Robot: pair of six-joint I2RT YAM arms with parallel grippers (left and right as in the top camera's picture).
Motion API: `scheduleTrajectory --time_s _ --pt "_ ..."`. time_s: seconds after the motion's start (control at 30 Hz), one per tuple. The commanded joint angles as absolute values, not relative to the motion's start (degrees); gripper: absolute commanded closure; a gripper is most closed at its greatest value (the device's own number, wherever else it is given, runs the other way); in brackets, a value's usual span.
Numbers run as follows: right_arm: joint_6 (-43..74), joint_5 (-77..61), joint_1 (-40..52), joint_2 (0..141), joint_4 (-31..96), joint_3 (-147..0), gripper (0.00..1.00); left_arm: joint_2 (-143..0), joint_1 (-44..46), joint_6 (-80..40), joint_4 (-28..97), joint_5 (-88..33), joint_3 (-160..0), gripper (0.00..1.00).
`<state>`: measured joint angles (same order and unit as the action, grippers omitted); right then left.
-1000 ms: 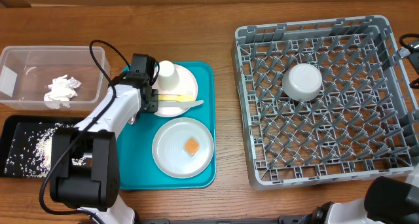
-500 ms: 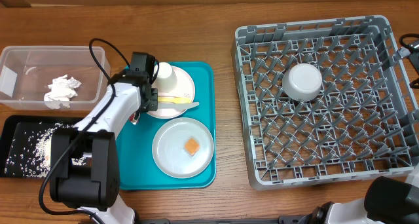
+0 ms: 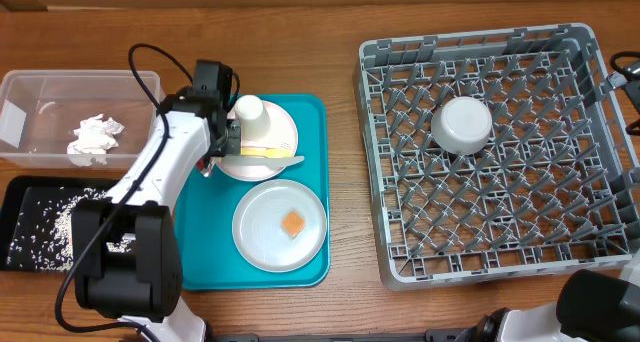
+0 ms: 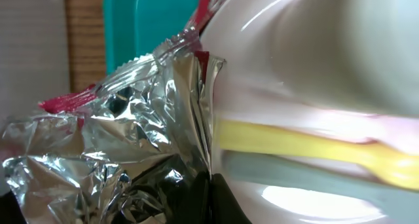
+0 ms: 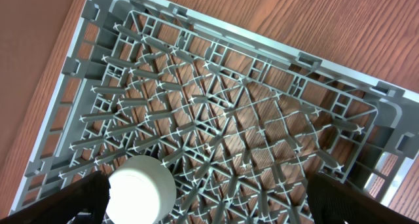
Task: Sort waste into correct bins and load items into the dishwasher rack
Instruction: 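Carry the foil wrapper left and drop it into the clear bin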
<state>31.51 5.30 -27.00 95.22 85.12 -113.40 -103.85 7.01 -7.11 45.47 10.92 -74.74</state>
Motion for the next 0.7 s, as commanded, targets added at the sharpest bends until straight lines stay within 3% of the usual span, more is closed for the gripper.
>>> scheduleTrajectory --time_s 0.0,0.3,0.67 --pt "31.75 5.23 -27.14 95.29 84.97 -113.95 0.0 -97.73 6.79 -7.73 46.41 4.82 -80.95 0.96" --pt "31.75 5.23 -27.14 95.29 84.97 -113.93 0.0 -90.43 2.24 -9.61 46.48 4.82 -85.41 0.96" --pt "31.77 5.23 -27.14 95.29 84.97 -113.95 0.0 -93.67 -15.2 -15.46 34.7 6.04 -85.34 0.96"
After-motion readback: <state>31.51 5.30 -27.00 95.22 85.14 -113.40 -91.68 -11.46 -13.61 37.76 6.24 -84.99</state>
